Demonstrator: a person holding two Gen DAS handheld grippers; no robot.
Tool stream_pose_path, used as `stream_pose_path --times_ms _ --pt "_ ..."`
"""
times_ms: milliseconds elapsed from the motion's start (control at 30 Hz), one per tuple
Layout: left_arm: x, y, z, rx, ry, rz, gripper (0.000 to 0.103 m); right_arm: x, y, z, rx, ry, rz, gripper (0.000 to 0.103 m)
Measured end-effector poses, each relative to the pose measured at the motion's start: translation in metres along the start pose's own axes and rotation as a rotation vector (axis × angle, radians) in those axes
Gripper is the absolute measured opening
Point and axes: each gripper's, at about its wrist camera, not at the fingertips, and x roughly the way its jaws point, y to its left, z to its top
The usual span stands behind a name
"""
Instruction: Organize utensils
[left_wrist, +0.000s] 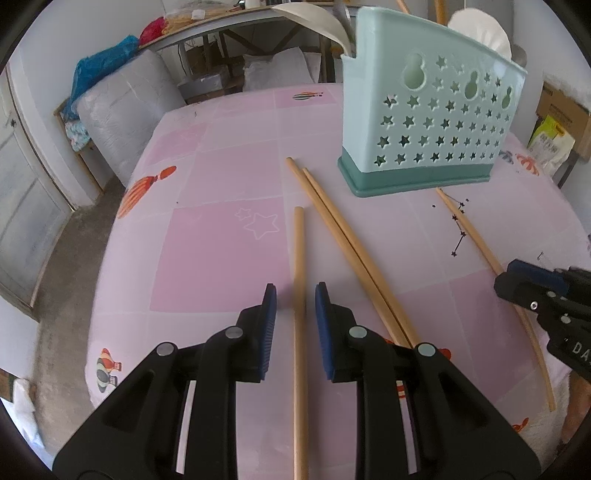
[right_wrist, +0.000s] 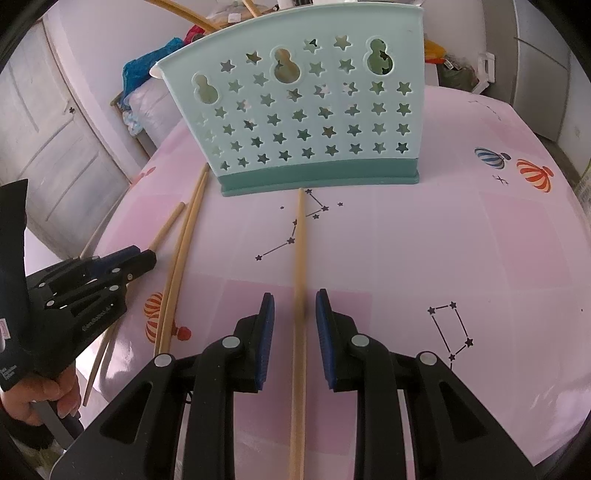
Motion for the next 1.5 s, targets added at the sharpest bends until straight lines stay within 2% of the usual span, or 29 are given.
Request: stream_pose_path --times_ms 100,500,833,1133,1500 --pt "0.001 0.004 -0.001 -0.01 -0.008 -0.023 0.02 0.0 0.001 -0.001 0.019 -0.009 -0.006 0.025" --pt "0.008 0.013 0.003 -0.002 -0.028 -0.05 0.02 0.002 0.008 0.0 0.1 -0.028 -0.008 0.041" --pt "0.01 0.014 0.003 0.031 -0.046 -0.078 0.02 0.002 0.012 -0.002 0.193 -0.026 -0.044 0.041" --pt "0.01 0.024 -0.001 0.004 -0.057 -0.114 0.019 0.002 0.007 -0.002 0.25 -0.016 -0.035 0.041" --pt "0.01 0.016 0.001 0.057 -0.054 -0.087 0.019 0.003 0.003 -0.003 0.279 -0.04 -0.009 0.041"
